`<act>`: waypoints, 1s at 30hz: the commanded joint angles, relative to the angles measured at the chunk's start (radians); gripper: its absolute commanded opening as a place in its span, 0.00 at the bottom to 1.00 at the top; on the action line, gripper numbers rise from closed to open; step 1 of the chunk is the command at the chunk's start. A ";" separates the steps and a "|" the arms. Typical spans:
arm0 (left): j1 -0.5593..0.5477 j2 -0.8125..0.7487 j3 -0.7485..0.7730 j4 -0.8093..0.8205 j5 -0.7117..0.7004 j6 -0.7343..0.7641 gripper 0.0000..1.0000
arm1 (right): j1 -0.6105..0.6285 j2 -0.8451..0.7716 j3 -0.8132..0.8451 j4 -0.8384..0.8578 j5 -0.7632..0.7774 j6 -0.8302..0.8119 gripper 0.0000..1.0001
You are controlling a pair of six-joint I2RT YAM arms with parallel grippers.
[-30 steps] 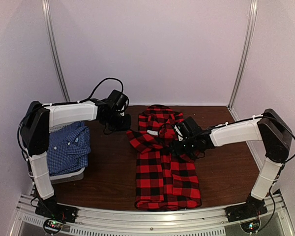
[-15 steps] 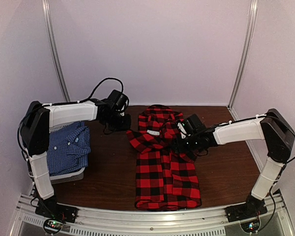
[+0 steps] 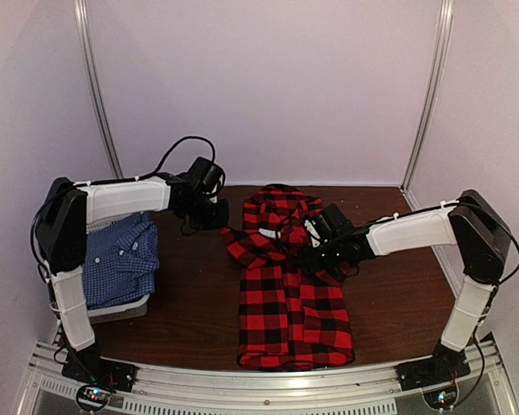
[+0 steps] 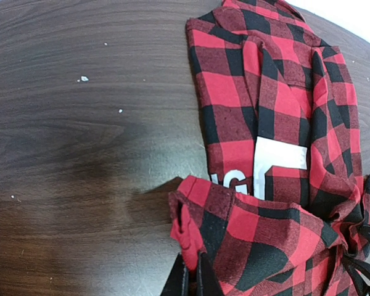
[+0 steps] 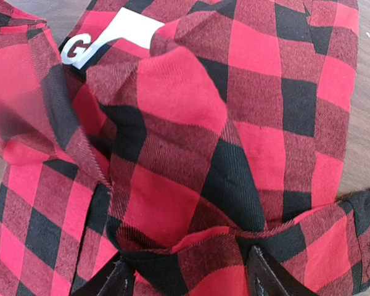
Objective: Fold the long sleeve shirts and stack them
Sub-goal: Flatten out the square-folded shirt at the center of the board.
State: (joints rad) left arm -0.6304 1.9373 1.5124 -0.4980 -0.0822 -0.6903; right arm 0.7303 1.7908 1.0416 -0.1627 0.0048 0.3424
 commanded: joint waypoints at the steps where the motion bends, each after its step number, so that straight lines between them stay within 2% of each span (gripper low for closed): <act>1: 0.016 -0.017 0.038 0.013 0.002 0.021 0.00 | 0.003 0.035 0.057 -0.020 0.065 -0.004 0.58; 4: 0.025 -0.016 0.048 0.009 0.003 0.028 0.00 | -0.001 0.044 0.085 -0.028 0.083 0.004 0.38; 7: 0.047 -0.014 0.074 -0.011 -0.002 0.043 0.00 | -0.011 0.043 0.118 -0.045 0.101 0.007 0.11; 9: 0.068 -0.016 0.096 -0.024 -0.004 0.058 0.00 | -0.033 0.035 0.140 -0.061 0.116 0.007 0.01; 14: 0.148 -0.021 0.191 -0.075 -0.013 0.123 0.00 | -0.142 -0.020 0.187 -0.104 0.135 -0.005 0.00; 20: 0.282 -0.004 0.378 -0.150 -0.036 0.195 0.00 | -0.325 -0.068 0.291 -0.174 0.190 -0.029 0.00; 30: 0.460 0.092 0.658 -0.207 -0.083 0.294 0.00 | -0.612 -0.009 0.503 -0.246 0.209 -0.045 0.00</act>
State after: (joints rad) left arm -0.2150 1.9697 2.0907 -0.6720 -0.1356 -0.4580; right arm 0.1905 1.7691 1.4654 -0.3573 0.1852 0.3119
